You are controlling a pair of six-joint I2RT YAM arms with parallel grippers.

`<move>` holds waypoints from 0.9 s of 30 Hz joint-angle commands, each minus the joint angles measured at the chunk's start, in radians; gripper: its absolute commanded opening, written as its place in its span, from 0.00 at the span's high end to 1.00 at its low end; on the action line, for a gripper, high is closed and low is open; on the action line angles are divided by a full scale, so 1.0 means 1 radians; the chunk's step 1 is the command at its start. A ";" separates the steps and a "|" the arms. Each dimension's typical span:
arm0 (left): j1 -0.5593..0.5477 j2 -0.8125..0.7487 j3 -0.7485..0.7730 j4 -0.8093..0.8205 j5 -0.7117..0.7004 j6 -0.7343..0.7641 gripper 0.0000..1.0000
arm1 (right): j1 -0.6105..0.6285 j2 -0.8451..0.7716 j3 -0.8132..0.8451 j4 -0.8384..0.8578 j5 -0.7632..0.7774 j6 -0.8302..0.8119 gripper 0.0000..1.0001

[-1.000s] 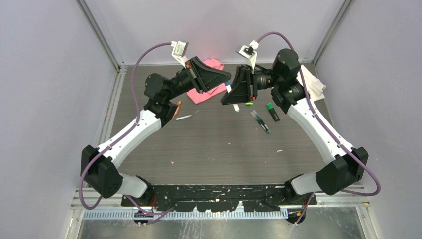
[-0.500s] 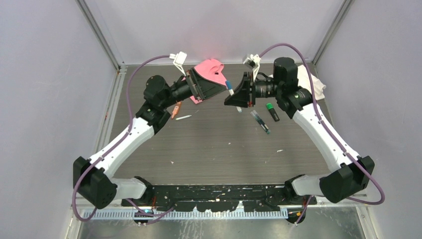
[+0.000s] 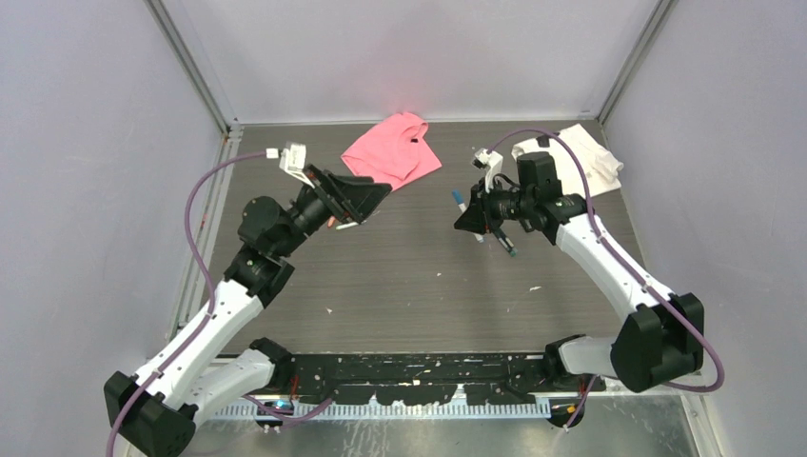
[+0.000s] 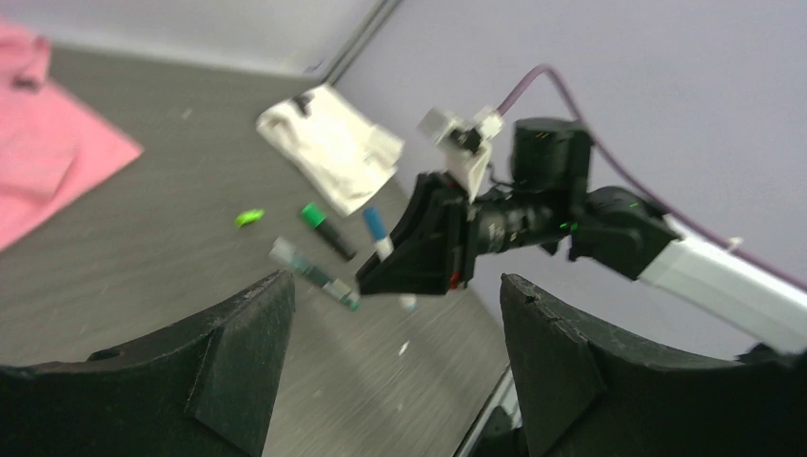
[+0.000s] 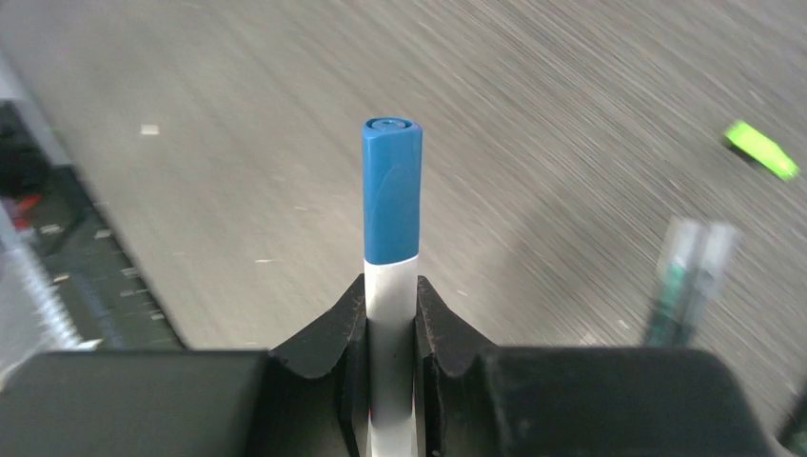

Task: Insert the pens into the pen caps
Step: Place the pen at the center of the board.

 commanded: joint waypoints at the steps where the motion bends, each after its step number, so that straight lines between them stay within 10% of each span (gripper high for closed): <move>1: 0.003 -0.039 -0.090 -0.067 -0.131 0.045 0.20 | -0.026 0.087 -0.041 0.064 0.343 -0.063 0.80; 15: 0.003 -0.019 -0.175 -0.108 -0.212 0.039 0.21 | -0.034 0.418 0.064 -0.031 0.532 -0.159 0.69; 27: 0.005 0.034 -0.128 -0.147 -0.186 0.076 0.21 | -0.069 0.352 0.215 -0.191 0.449 -0.148 0.55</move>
